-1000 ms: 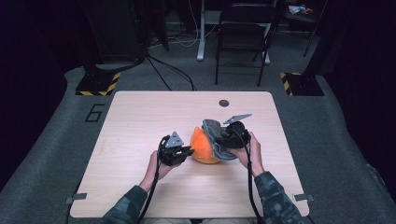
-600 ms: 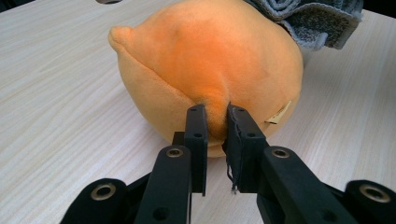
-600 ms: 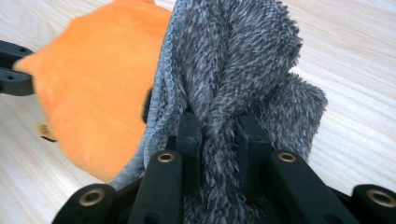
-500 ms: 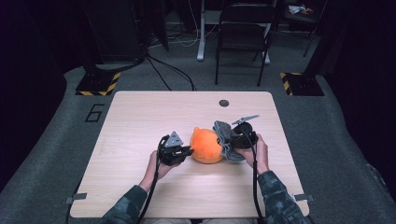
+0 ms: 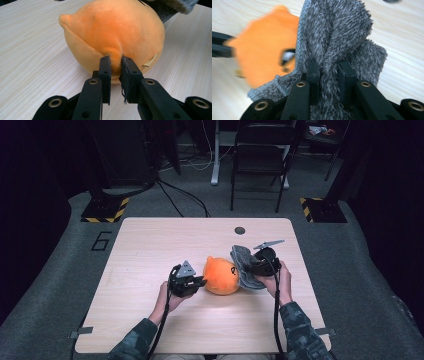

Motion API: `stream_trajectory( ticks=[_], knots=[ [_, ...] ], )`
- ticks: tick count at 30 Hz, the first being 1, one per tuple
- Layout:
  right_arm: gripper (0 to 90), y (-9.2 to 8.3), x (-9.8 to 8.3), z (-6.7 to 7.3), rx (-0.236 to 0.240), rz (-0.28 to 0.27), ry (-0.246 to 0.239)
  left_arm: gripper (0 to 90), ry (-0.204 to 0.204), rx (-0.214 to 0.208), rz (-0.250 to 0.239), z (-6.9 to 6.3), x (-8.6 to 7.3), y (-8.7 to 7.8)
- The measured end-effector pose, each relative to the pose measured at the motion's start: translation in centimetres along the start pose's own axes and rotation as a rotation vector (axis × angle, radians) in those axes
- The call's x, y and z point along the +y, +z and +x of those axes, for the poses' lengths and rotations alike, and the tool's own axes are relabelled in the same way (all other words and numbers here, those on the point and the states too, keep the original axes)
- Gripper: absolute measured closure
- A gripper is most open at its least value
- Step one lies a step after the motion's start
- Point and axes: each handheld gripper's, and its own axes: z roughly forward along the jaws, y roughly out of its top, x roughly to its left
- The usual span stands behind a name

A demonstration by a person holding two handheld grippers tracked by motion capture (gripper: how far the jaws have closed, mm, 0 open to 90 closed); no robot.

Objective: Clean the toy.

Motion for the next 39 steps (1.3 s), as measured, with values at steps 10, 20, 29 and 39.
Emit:
stream_trajectory(
  ticks=[10,20,29,39],
  knots=[
    [74.3,1.5,0.2,2.5,0.036,0.041,-0.052,74.4,0.004,0.000,0.001,0.1,-0.1,0.1],
    [74.3,2.1,0.3,2.0,0.014,0.035,-0.061,34.7,0.085,0.049,0.050,-0.4,-0.3,1.1],
    [74.2,2.5,0.2,1.9,0.020,0.028,-0.051,48.8,0.075,0.018,0.003,-0.2,-1.0,2.4],
    [74.2,2.1,0.3,1.9,0.008,0.016,-0.041,73.4,0.021,0.039,-0.022,-0.6,-0.6,2.3]
  ],
)
